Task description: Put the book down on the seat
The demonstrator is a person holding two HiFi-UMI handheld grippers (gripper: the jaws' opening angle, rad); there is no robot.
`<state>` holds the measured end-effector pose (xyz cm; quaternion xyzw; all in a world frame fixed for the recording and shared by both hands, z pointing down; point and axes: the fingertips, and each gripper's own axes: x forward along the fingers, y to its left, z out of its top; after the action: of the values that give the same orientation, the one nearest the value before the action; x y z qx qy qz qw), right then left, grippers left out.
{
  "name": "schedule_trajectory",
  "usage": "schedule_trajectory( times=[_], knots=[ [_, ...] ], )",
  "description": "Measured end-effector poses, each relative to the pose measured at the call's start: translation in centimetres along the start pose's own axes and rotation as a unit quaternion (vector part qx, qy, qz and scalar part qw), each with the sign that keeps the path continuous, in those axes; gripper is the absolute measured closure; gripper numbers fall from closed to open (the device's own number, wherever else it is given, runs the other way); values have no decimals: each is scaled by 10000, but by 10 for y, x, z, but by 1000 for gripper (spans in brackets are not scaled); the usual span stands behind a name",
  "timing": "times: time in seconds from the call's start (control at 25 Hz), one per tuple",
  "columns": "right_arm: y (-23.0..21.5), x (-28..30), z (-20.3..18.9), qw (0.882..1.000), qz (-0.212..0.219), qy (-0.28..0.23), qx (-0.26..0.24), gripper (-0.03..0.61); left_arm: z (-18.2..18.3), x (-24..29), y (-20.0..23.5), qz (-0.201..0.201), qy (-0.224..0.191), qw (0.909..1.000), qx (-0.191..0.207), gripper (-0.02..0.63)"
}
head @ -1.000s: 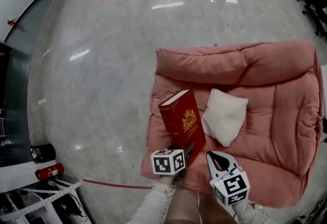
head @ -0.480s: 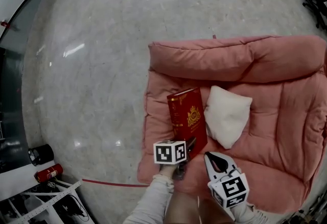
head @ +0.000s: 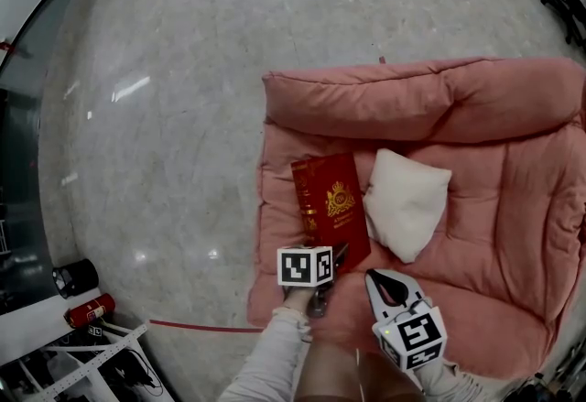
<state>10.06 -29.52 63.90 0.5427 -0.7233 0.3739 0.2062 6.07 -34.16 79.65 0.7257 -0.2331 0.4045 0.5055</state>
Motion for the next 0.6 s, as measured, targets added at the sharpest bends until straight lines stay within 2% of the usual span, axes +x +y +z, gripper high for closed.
schedule_trajectory(
  times=[0.36, 0.6],
  knots=[
    [16, -11, 2, 9997, 163, 3, -174, 574, -10, -37, 7, 171, -246, 9987, -403, 304],
    [30, -21, 6, 9994, 223, -68, -273, 574, -13, -70, 9, 333, -587, 9965, -487, 304]
  ],
)
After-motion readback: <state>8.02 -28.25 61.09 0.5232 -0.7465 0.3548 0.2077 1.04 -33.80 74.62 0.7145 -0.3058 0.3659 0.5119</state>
